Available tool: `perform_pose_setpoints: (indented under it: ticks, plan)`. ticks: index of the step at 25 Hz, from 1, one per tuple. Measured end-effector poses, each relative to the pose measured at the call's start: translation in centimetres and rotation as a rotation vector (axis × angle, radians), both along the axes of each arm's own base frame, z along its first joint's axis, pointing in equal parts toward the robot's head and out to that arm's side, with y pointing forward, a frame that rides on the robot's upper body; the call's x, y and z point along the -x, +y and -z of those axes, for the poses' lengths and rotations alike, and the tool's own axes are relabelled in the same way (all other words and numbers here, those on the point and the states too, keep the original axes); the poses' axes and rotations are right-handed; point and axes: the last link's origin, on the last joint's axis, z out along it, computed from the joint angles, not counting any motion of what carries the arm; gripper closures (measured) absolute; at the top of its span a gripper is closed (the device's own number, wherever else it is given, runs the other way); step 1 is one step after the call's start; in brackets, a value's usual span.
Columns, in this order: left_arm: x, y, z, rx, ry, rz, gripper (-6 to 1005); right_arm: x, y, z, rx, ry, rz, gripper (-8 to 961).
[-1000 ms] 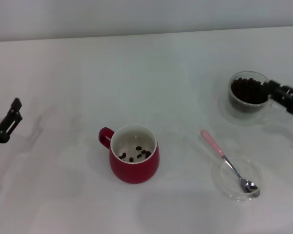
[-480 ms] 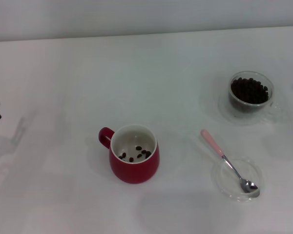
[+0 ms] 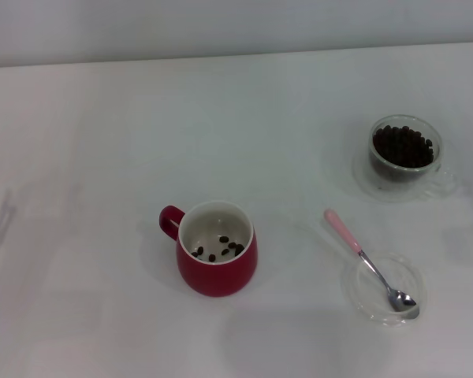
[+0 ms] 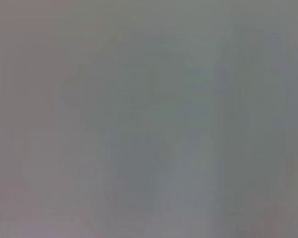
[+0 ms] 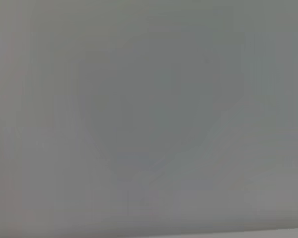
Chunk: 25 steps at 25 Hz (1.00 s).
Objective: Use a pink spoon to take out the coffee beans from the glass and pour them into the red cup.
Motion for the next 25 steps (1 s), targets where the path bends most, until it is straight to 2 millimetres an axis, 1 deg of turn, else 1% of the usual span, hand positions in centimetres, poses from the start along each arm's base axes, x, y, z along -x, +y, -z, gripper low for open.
perform_pose_setpoints:
  ticks: [3,7,12,17,25]
  plan:
    - [0.3,-0.2,-0.2,-0.013,-0.004,-0.014,238,-0.3,-0.2,0.8,-0.013,-0.062,0.018,628]
    - [0.6,-0.6,-0.4,-0.03,-0.01,-0.031,237,-0.6,-0.5,1.6,-0.057,-0.09,0.045,611]
    - [1.2,-1.0,-1.2,-0.075,-0.022,-0.062,237,-1.1,-1.1,1.4,-0.164,-0.086,0.102,398]
    - [1.7,-1.2,-1.9,-0.122,-0.037,-0.086,234,-1.3,-1.4,1.5,-0.17,-0.115,0.113,202]
    - [2.2,-1.8,-2.8,-0.17,-0.04,-0.105,228,-0.9,-0.8,1.9,-0.154,-0.118,0.095,133]
